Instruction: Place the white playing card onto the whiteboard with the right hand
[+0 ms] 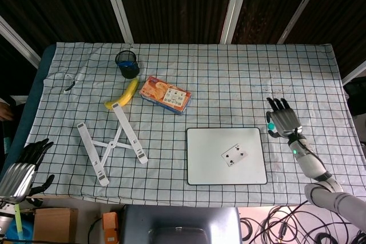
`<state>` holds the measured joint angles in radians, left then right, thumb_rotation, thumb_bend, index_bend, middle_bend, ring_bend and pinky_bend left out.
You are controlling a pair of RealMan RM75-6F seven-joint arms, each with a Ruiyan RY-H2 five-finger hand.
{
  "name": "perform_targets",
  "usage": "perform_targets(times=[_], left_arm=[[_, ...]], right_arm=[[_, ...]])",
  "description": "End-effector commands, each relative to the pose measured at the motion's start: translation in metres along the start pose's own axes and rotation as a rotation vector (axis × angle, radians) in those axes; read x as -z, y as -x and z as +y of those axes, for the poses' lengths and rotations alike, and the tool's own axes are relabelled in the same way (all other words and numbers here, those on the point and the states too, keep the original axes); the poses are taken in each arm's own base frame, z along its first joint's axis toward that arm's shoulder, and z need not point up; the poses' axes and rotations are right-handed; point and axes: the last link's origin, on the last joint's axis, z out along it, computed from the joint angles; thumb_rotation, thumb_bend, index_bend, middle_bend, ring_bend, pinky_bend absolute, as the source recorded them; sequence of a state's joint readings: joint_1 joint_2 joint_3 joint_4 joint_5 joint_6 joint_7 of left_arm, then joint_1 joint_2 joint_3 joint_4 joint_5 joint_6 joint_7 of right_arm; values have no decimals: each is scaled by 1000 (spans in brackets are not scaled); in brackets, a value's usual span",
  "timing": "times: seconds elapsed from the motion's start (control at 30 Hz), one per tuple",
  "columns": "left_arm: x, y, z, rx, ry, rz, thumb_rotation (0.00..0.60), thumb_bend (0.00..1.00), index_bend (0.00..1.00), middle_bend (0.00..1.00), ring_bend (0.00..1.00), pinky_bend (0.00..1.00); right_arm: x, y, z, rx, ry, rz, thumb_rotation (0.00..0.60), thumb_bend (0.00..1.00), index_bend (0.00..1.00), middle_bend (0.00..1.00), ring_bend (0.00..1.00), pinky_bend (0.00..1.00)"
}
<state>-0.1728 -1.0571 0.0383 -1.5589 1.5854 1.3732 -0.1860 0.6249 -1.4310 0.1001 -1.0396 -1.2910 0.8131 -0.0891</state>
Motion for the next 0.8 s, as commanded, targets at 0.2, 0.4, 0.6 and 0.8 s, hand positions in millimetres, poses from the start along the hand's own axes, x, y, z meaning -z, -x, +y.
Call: perform_targets(times=[0.2,0.4,0.6,0.8], left_arm=[[0,-1,0,1,3,0,600,365,0,0,0,0],[3,-2,-1,6,2,8,600,364,0,0,0,0],[6,-5,-2,11,4,17,600,363,0,0,0,0],[8,-6,-3,15,4,22,600,364,0,0,0,0]], right_arm=[[37,-10,-75,41,-256,24,600,219,564,0,0,0],[39,2,-96,90,-293,-4,600,218,563,0,0,0],[36,13,-106,90,-301,-36,600,219,555,0,0,0],[36,16,-110,103,-306,-50,600,219,424,0,0,0]])
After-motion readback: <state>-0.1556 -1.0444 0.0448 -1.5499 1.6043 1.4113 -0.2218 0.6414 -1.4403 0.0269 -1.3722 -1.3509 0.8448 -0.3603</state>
